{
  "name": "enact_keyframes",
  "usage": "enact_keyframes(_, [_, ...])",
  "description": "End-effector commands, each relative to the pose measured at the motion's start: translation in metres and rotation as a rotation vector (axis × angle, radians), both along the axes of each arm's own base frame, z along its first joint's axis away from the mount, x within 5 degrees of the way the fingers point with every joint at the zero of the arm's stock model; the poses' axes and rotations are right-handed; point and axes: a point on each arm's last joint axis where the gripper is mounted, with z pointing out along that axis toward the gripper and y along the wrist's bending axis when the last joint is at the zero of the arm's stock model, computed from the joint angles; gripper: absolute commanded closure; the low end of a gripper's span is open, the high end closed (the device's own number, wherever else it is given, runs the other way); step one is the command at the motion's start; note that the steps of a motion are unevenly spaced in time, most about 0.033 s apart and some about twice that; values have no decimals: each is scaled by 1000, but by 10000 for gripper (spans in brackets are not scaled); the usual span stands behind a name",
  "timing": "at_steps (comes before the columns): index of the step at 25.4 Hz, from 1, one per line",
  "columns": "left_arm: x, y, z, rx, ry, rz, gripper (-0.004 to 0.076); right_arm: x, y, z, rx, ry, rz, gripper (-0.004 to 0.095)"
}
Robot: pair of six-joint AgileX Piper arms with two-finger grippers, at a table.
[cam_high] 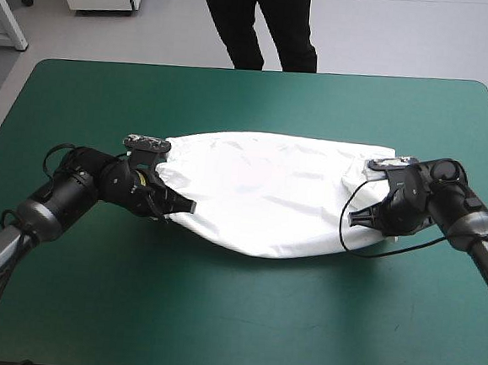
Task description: Fold the cloth
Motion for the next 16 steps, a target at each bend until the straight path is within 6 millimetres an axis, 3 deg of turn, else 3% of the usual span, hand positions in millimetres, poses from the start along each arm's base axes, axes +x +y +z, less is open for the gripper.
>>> enact_keyframes(1, [-15, 5, 43, -74, -133, 5, 733, -8, -4, 53, 13, -134, 5, 925])
enact_keyframes(5, [-33, 12, 64, -119, -196, 29, 733, -19, -6, 86, 31, -214, 1, 925])
enact_keyframes(16, [-29, 17, 75, -124, -317, 71, 733, -11, -4, 105, 70, -361, -2, 925])
